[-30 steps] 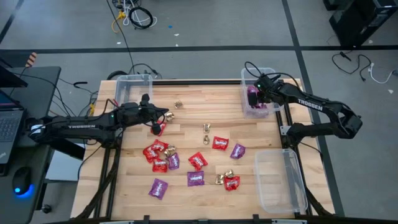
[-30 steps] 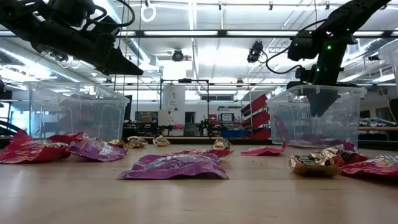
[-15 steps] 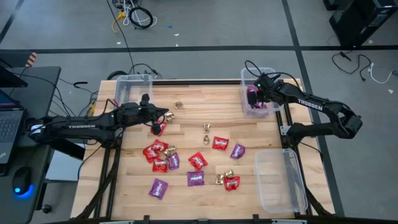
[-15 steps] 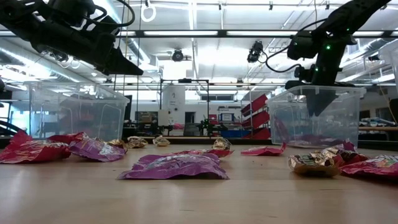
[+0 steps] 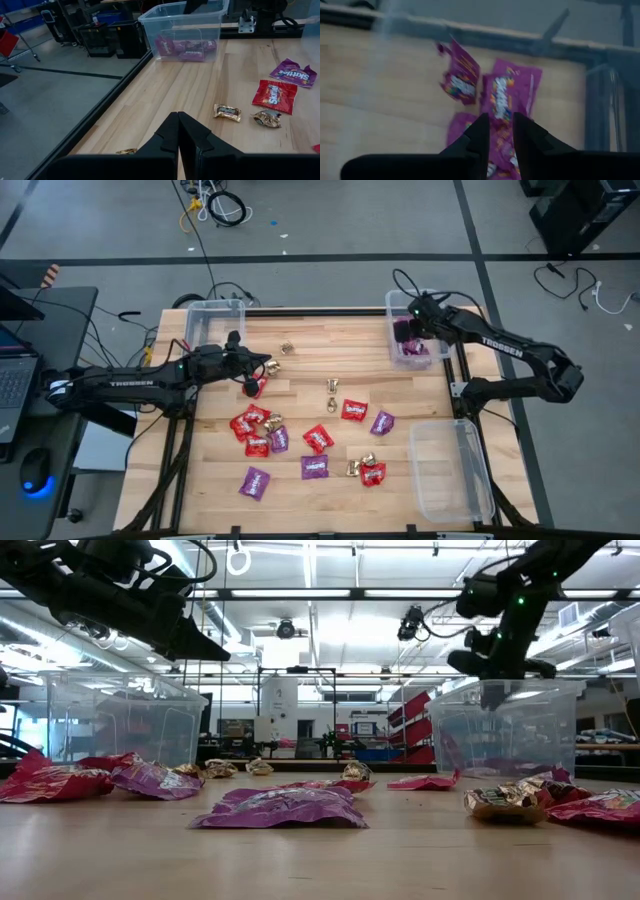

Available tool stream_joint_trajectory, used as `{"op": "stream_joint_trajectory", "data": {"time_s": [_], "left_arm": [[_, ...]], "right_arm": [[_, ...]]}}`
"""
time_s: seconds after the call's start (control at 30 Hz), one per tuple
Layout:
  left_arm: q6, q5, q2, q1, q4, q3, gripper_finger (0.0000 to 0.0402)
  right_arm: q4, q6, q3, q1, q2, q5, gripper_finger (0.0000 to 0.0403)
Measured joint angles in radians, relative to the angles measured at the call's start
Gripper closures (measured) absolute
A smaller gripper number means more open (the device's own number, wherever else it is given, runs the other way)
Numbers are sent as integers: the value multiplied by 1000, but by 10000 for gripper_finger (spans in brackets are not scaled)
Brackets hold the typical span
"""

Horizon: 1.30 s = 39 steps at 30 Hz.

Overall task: Sort candy
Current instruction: Put the purple candy into the top right transparent bin

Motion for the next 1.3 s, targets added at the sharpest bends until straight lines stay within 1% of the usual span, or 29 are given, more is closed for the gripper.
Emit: {"op": "stream_joint_trajectory", "data": {"time_s": [0.33, 0.57, 0.7, 0.8, 1.1, 1.3], "left_arm": [[0, 0, 0, 0, 0, 0, 393], [-3, 0, 0, 0, 0, 0, 393], [-3, 0, 0, 0, 0, 0, 393], [-3, 0, 0, 0, 0, 0, 393], [-4, 0, 0, 0, 0, 0, 393], [-4, 0, 0, 0, 0, 0, 393]], "right_arm": [[-39, -3, 150, 105, 0, 9, 332], [-77, -32, 260, 223, 0, 38, 332], [-75, -103, 302, 313, -1, 37, 332], [-75, -174, 308, 388, -1, 9, 332], [-76, -254, 306, 615, -1, -114, 332], [-80, -259, 306, 754, 25, -123, 332]]}}
